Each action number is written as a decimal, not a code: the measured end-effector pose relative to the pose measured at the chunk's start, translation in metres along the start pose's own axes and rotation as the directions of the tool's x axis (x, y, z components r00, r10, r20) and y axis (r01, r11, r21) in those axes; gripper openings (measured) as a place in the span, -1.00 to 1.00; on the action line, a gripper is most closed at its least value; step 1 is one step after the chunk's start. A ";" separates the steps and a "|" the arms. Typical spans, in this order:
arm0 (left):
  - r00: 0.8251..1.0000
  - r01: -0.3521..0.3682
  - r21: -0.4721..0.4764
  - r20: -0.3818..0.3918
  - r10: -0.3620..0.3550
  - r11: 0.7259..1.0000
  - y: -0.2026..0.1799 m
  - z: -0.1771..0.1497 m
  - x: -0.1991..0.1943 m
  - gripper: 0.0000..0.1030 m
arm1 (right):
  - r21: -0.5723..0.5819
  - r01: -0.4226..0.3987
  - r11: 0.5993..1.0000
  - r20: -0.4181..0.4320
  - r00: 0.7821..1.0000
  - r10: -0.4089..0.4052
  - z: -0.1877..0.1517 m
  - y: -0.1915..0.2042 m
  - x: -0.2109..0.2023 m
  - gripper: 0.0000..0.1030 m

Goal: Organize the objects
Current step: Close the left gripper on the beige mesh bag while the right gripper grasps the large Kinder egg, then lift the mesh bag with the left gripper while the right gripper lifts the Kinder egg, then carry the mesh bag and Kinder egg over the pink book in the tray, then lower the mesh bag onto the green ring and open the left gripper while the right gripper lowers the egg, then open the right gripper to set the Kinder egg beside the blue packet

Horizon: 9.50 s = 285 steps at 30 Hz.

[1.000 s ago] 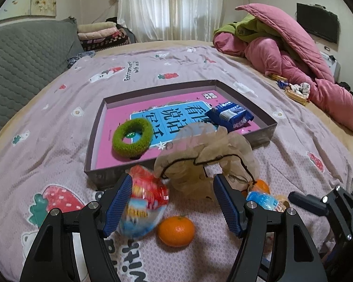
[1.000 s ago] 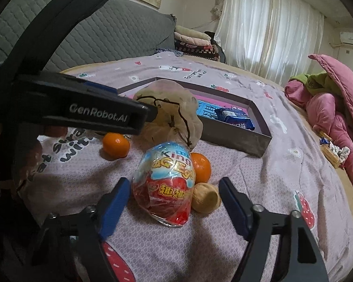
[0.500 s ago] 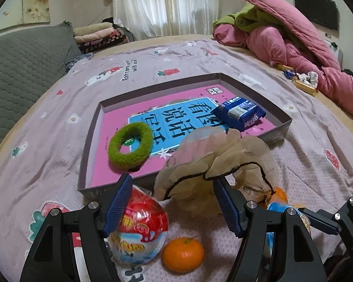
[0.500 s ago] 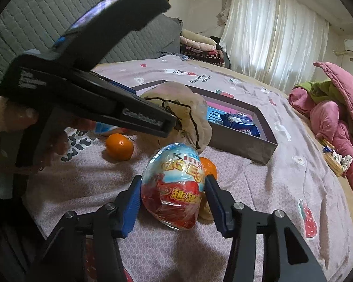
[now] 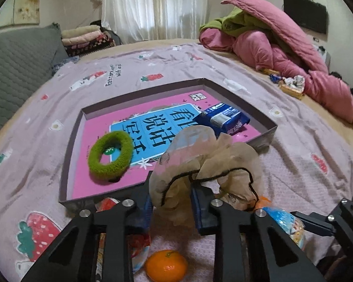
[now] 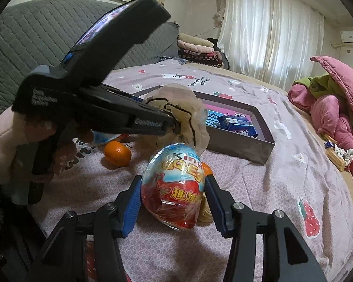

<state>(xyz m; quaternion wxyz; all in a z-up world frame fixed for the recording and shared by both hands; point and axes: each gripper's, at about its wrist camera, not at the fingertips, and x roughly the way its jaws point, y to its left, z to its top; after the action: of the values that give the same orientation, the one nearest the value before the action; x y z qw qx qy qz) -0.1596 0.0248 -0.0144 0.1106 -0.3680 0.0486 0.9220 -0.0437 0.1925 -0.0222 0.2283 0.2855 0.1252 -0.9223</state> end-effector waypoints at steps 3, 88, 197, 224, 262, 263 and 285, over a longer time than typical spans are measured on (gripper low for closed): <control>1.000 0.011 -0.012 0.004 -0.011 1.000 0.001 0.001 -0.002 -0.59 | 0.009 0.000 1.000 0.001 1.000 0.000 0.001 -0.002 -0.001 0.02; 0.983 -0.049 -0.188 0.166 0.081 0.981 0.070 0.037 -0.073 -0.61 | 0.023 0.057 0.998 0.170 0.984 -0.060 0.123 -0.053 0.002 0.02; 0.991 -0.131 -0.187 -0.046 0.124 0.974 0.108 0.058 0.037 -0.61 | -0.056 0.003 0.998 -0.073 0.997 -0.007 0.124 -0.055 0.122 0.02; 0.983 -0.160 -0.195 -0.122 0.138 0.968 0.111 0.052 0.051 -0.55 | -0.063 0.009 0.998 -0.160 0.987 -0.019 0.108 -0.051 0.147 0.03; 0.987 -0.148 -0.188 -0.090 0.133 0.971 0.112 0.055 0.037 0.00 | -0.028 0.045 0.999 -0.157 0.986 -0.049 0.111 -0.062 0.150 0.04; 0.987 -0.146 -0.187 -0.090 0.131 0.971 0.112 0.055 0.037 0.00 | -0.028 0.044 0.999 -0.158 0.986 -0.048 0.112 -0.062 0.150 0.06; 0.992 -0.123 -0.179 -0.060 0.114 0.976 0.105 0.055 0.023 0.26 | -0.032 0.038 0.999 -0.118 0.992 -0.041 0.117 -0.062 0.140 0.26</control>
<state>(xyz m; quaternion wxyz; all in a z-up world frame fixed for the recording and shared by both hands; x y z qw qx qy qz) -0.2374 -0.0641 0.0103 0.0199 -0.3954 -0.0114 0.9182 -0.2316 0.1548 -0.0039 0.2062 0.3340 0.1577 -0.9061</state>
